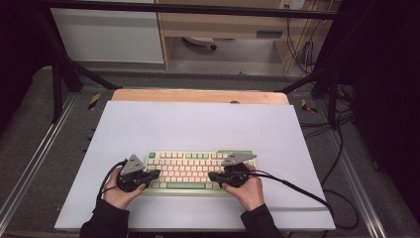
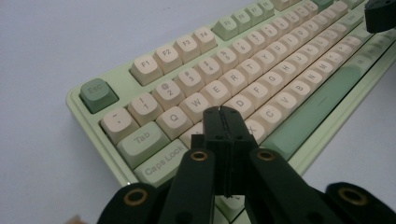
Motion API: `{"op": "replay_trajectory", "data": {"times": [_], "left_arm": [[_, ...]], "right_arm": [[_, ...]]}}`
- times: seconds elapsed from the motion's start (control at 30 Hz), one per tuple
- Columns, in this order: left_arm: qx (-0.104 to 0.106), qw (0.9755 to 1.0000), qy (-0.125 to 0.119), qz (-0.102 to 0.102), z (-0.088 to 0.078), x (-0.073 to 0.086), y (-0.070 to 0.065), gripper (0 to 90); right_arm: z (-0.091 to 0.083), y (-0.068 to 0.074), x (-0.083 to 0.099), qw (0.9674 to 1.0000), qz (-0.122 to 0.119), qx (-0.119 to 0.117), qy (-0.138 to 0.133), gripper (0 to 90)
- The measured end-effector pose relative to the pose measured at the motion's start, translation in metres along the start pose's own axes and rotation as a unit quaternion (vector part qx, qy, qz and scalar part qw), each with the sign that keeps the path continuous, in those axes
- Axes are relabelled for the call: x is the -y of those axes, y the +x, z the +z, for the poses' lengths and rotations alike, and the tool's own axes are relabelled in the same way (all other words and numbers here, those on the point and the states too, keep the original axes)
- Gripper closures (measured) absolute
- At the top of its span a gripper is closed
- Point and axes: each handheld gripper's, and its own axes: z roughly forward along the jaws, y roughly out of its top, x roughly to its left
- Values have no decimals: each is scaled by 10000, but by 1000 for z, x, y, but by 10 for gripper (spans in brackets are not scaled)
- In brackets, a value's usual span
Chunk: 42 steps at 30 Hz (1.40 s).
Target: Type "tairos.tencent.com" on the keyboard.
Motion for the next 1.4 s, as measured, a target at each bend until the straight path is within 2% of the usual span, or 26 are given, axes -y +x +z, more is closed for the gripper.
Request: {"op": "replay_trajectory", "data": {"times": [0.37, 0.63, 0.83, 1.2, 1.4], "left_arm": [[-19, 10000, 2, -37, -4, 2, 4, 900], [-23, 10000, 22, -41, -2, 3, 4, 900], [-34, 10000, 29, -50, -2, 3, 4, 900], [-26, 10000, 37, -35, -2, 3, 4, 900], [-22, 10000, 24, -38, -2, 3, 4, 900]], "right_arm": [[25, 13, -15, 9999, -61, -116, 53, 900], [41, 17, -16, 9998, -18, -167, 120, 900], [50, 21, -16, 9996, -78, -201, 192, 900], [55, 22, -12, 9993, -159, -160, 283, 900], [48, 22, -16, 9994, -196, -145, 251, 900]]}}
